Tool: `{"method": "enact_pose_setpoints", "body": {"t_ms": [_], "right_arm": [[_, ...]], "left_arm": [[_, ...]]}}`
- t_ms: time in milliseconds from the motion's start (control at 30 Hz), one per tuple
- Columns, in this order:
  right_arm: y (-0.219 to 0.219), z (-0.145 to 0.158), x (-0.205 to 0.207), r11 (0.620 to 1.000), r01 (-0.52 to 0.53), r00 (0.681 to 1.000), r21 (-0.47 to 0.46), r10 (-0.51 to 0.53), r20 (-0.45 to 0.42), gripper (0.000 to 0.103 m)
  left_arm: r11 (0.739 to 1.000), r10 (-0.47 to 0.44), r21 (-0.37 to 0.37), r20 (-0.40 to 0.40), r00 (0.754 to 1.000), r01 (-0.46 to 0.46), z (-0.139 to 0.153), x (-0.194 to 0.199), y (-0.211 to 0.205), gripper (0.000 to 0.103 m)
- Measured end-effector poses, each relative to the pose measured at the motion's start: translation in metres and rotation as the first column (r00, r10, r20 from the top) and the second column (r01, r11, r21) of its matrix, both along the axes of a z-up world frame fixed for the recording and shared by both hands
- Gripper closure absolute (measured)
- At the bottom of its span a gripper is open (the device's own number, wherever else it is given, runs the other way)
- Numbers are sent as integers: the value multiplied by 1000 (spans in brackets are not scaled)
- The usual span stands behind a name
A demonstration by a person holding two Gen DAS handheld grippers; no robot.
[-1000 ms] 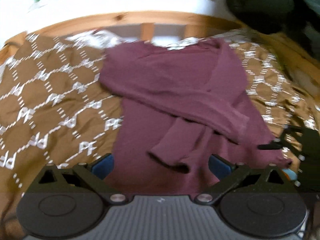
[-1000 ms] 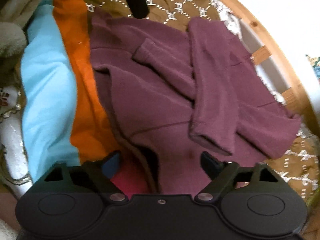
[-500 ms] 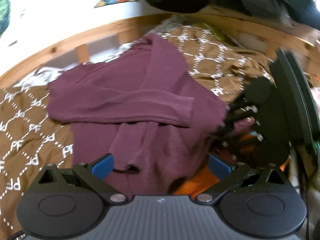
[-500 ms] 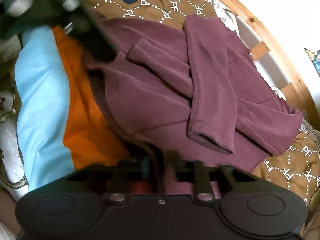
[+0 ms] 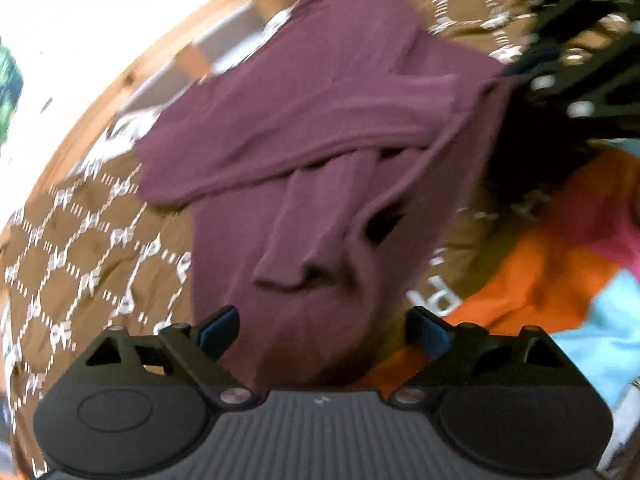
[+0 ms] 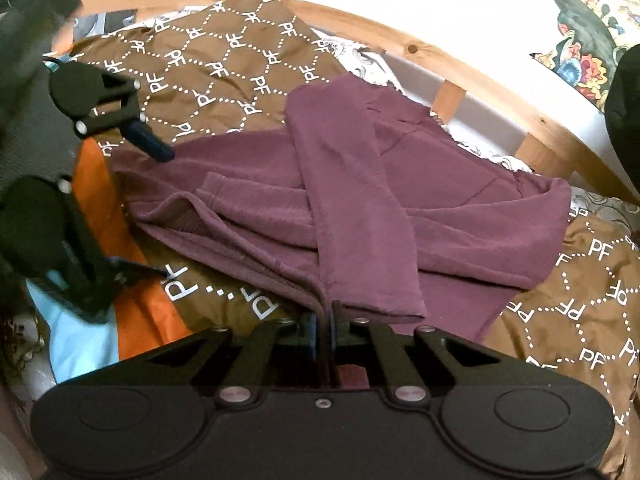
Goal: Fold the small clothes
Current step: 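Close both grippers on the maroon shirt hem, then lift the hem with both grippers, fold it toward the collar, open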
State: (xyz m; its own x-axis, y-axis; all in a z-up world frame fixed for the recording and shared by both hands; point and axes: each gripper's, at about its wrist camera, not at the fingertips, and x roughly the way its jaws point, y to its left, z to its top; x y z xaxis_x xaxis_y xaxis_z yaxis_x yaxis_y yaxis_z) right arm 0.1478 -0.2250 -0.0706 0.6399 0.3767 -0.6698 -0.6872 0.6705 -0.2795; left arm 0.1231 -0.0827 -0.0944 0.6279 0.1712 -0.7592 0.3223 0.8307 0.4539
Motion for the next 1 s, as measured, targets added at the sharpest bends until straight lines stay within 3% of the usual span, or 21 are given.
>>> {"method": "enact_pose_setpoints", "body": {"t_ms": [133, 333, 433, 500, 633, 700, 800, 933, 1000], "right_arm": [[-2, 1, -2, 1000, 3, 1000, 8, -3, 16, 98], [-7, 5, -2, 999, 26, 999, 32, -27, 34, 98], [-9, 6, -2, 999, 33, 999, 38, -34, 38, 98], [-8, 5, -2, 999, 31, 999, 29, -32, 36, 97], [0, -3, -3, 999, 22, 999, -45, -21, 28, 93], [6, -10, -3, 995, 11, 1000, -102, -9, 17, 77], [16, -24, -5, 981, -24, 1000, -195, 24, -3, 67], [32, -50, -13, 929, -75, 997, -362, 77, -7, 64], [33, -55, -14, 916, -74, 996, -394, 87, 14, 65]], "left_arm": [[990, 139, 6, 29, 990, -139, 6, 10, 21, 18], [958, 282, -62, 60, 957, -279, 23, 17, 53, 46], [954, 293, -90, 51, 955, -287, 28, 16, 57, 66], [956, 281, -97, 52, 958, -275, 28, 17, 56, 86], [953, 290, -116, 74, 954, -280, 32, 11, 55, 95], [947, 303, -135, 74, 950, -292, 32, 13, 58, 96], [940, 318, -155, 78, 945, -303, 33, 15, 60, 96], [935, 330, -172, 94, 939, -311, 35, 14, 61, 96], [931, 334, -190, 101, 937, -311, 37, 13, 63, 97]]}}
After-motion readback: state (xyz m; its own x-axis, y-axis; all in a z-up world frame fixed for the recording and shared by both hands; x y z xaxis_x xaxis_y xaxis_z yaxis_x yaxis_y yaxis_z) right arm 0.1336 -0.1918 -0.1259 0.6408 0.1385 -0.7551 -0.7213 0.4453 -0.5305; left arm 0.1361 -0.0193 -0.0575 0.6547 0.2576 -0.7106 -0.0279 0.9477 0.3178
